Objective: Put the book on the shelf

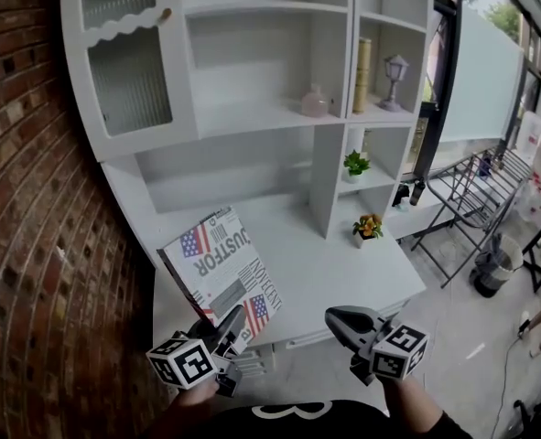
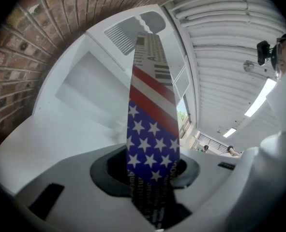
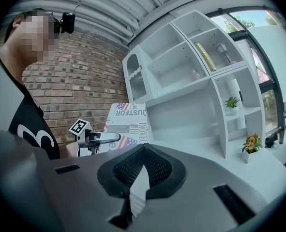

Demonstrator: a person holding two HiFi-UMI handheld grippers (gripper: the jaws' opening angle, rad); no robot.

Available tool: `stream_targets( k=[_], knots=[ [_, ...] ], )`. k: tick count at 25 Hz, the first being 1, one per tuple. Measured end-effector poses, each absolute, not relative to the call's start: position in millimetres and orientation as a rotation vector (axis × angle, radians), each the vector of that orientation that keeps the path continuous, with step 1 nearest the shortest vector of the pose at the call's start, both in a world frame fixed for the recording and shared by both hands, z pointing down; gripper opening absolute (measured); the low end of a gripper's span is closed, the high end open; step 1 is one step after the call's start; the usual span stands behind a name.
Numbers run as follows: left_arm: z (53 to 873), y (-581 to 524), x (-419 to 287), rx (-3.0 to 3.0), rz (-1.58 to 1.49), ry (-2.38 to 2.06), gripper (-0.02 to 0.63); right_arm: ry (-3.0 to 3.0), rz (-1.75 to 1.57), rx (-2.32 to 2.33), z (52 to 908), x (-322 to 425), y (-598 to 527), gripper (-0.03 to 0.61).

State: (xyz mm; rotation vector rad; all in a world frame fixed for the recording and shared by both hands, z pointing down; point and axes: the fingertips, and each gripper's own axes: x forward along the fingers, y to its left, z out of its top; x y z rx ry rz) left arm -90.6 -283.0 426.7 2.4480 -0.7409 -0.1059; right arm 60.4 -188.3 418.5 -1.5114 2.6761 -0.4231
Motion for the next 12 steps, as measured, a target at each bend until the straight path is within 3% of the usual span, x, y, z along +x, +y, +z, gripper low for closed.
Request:
stream_targets(
  k=[12],
  knots=[
    [387.0,-336.9,-71.4,2.486,-0.183,-0.905,0.152,2.745,-0.257,-1.356,392.4,92.1,-264.2,0.0]
  ],
)
